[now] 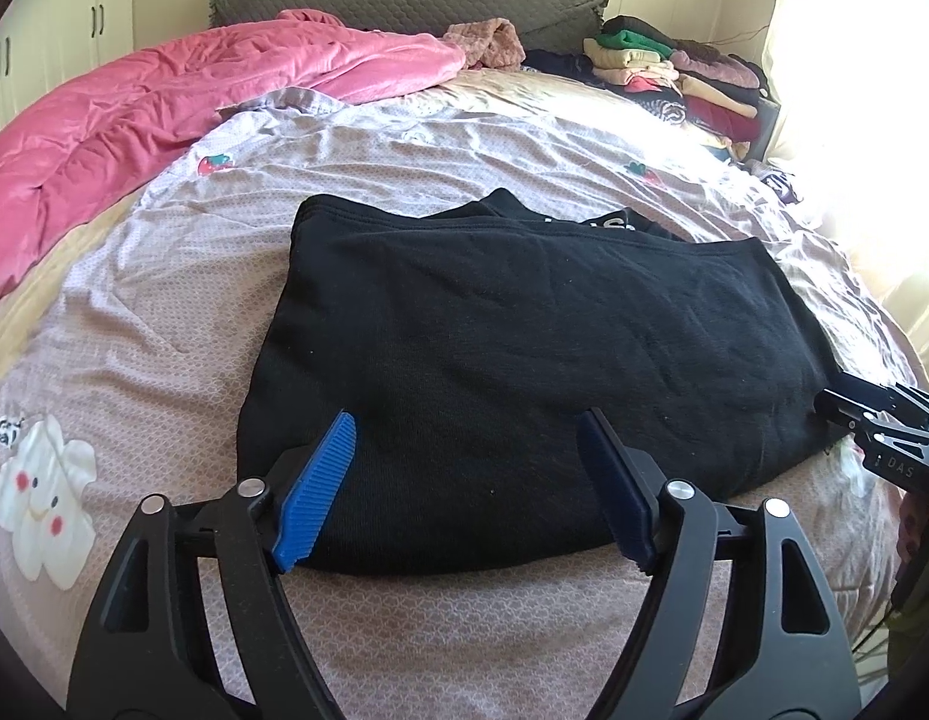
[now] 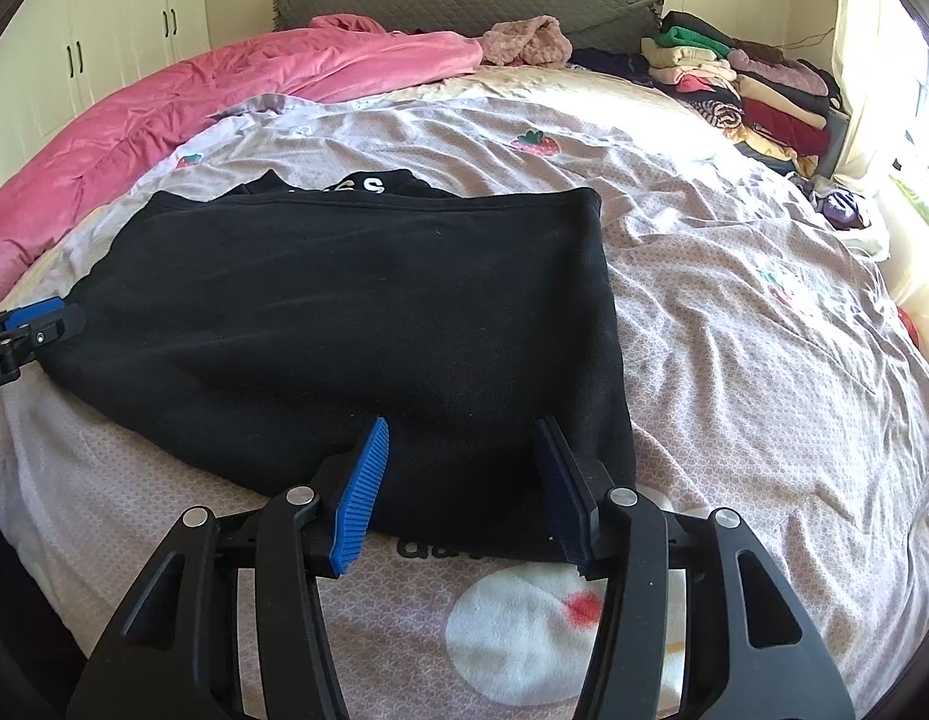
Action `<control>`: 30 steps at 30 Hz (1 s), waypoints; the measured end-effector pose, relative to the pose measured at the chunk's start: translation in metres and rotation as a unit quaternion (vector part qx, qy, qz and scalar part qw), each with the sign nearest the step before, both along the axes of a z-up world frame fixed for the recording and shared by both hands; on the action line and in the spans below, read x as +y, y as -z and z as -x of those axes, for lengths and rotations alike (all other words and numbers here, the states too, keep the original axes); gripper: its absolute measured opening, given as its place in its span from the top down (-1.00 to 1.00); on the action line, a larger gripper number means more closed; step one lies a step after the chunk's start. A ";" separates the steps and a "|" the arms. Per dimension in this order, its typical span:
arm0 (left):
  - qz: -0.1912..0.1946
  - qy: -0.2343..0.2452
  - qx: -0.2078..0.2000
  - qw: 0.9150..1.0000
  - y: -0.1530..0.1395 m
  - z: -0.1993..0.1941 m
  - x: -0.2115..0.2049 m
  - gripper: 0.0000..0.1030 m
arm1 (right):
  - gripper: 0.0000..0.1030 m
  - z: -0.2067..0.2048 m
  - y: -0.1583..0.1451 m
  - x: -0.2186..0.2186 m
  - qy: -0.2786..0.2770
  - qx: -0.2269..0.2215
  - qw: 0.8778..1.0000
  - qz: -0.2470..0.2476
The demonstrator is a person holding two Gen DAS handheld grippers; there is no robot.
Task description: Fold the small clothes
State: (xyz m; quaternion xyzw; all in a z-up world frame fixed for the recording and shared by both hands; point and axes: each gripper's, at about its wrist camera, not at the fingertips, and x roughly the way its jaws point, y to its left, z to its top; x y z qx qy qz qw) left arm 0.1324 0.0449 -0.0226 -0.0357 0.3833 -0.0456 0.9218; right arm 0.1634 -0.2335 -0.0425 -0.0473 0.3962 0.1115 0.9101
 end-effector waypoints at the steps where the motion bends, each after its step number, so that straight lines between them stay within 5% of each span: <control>1: 0.000 0.000 -0.001 1.000 -0.001 0.001 0.000 -0.38 | -0.02 0.002 -0.001 0.001 -0.001 -0.001 1.000 -0.002; 30: 0.009 -0.015 -0.033 0.999 -0.026 0.025 0.019 -0.72 | -0.68 0.025 -0.035 0.039 -0.034 -0.045 0.998 -0.011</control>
